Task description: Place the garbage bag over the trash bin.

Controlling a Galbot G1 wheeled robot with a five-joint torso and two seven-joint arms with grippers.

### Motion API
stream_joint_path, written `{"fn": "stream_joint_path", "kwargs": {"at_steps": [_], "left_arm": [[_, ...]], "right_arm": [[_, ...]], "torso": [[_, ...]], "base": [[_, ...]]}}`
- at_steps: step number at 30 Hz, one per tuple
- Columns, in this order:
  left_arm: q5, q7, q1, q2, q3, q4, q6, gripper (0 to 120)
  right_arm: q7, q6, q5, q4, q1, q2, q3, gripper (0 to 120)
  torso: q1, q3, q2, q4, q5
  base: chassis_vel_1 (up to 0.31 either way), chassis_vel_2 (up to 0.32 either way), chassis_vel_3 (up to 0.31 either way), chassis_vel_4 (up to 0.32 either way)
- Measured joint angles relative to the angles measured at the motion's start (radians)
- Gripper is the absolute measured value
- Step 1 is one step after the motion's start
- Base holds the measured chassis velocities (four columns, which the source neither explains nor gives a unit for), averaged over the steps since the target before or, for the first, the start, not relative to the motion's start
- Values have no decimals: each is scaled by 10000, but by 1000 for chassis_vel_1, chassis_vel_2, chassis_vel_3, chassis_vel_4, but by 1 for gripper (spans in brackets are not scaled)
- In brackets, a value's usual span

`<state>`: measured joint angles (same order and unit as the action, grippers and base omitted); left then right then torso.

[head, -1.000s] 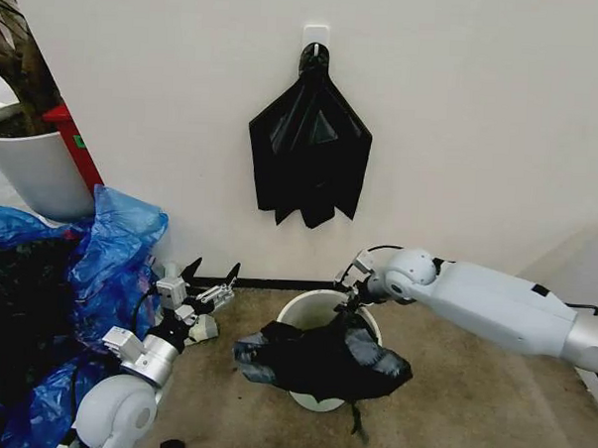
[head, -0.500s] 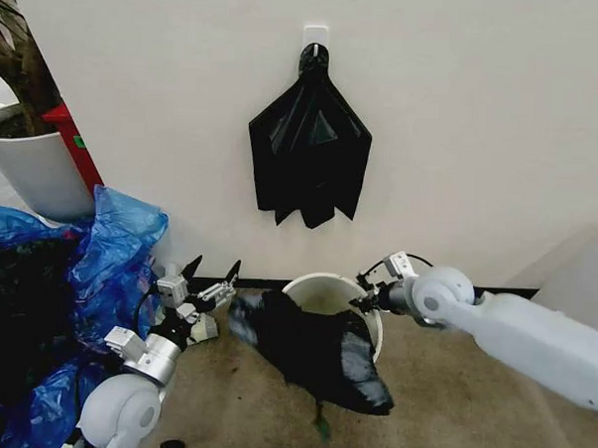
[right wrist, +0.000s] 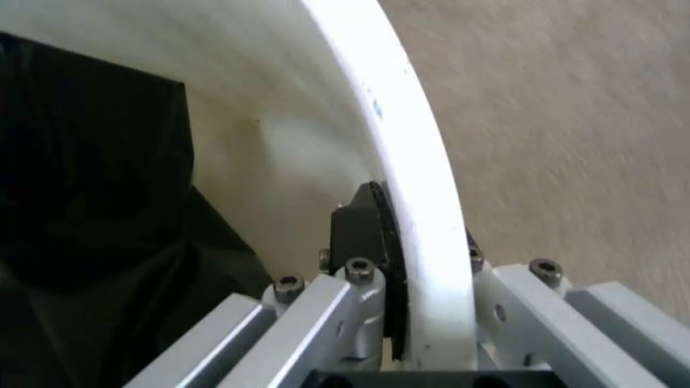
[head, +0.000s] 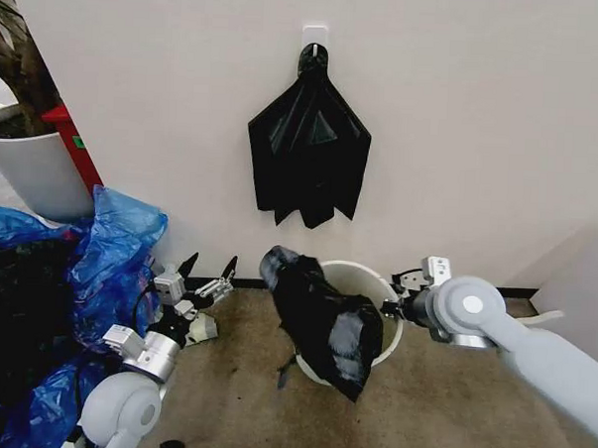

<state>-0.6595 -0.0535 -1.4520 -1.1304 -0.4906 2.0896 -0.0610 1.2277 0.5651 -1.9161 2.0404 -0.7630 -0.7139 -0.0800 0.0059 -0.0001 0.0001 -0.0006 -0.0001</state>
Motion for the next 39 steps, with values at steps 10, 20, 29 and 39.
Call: {"fn": "stream_joint_path", "kwargs": {"at_steps": [10,20,29,39], "left_arm": [[84,41,-32,-80,187,-44,1,100],[145,35,-246,-152,118,126,2,100],[320,-12,-423,-339,158,326,-6,100],[326,-222,-445,-391,171,338,-49,100]], "right_arm": [[1597,-1957,631,185,-1643,-1261,570,0],[894,-2056,1906,178,-2561,-1677,757,0],[792,-1990,2511,49,-2546,-1879,272,0],[883,-1933,2677,-68,-2512,-1918,75,20]], "torso": [[1,0,0,2,0],[1,1,0,1,-2],[1,0,0,3,1],[1,0,0,3,2]], "base": [[0,0,0,0],[0,0,0,0],[0,0,0,0],[0,0,0,0]]}}
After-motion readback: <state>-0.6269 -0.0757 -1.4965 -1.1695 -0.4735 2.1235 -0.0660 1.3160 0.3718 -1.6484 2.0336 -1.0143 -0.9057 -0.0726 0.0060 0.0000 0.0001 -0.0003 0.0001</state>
